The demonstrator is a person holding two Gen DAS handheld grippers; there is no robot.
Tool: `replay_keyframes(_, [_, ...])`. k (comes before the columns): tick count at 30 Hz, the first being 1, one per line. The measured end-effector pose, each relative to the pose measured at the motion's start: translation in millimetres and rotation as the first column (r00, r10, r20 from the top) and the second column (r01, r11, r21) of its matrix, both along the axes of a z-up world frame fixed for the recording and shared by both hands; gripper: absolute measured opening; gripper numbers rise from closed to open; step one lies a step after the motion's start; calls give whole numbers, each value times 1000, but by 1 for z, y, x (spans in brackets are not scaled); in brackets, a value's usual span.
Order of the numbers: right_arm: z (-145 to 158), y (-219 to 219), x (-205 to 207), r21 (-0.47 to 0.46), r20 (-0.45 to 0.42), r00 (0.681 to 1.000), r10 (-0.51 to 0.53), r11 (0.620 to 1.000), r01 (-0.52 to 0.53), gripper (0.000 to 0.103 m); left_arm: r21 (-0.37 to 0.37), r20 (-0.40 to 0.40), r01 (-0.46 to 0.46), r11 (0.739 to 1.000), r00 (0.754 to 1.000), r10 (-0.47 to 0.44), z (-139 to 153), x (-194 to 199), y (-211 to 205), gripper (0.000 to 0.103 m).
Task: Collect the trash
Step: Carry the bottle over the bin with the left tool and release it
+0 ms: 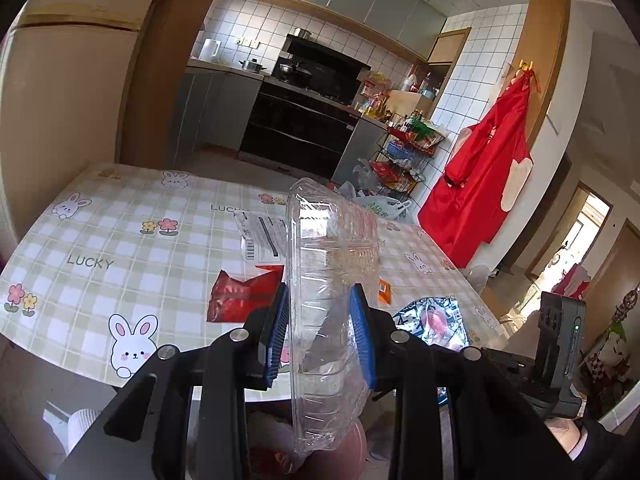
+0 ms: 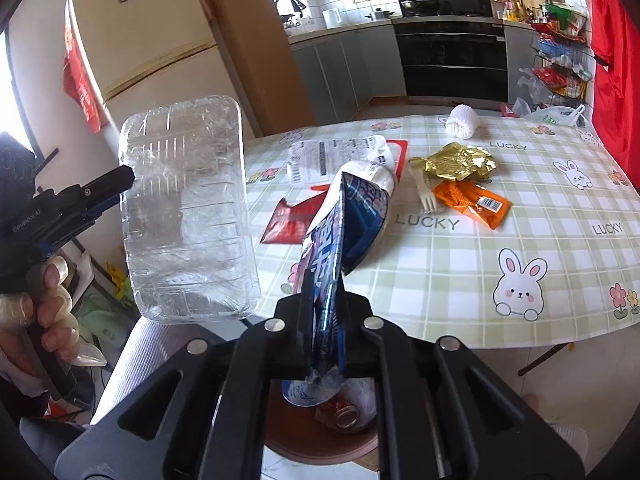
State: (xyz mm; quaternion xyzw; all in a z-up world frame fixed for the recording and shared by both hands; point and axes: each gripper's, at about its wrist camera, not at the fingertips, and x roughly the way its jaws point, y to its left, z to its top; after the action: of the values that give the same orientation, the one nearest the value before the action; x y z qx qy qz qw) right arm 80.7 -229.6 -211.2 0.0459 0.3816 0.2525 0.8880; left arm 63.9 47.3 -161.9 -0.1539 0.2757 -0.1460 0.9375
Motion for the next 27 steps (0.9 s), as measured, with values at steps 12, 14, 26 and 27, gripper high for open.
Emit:
replay_keyframes(12, [5, -3, -12, -4, 15, 1000, -4, 1000, 4, 12, 27, -7, 9, 1000, 1000, -9, -12, -29, -1, 30])
replay_keyframes(14, [4, -3, -11, -2, 11, 1000, -6, 1000, 6, 12, 33, -23, 42, 999, 999, -41, -17, -28, -7, 30])
replay_keyframes(26, [-6, -11, -4, 13, -18, 1000, -25, 1000, 25, 12, -11, -64, 119, 993, 991, -120, -36, -10, -22, 31])
replay_keyframes(27, [-7, -12, -4, 14, -20, 999, -27, 1000, 27, 12, -26, -75, 128, 991, 989, -130, -40, -8, -23, 31])
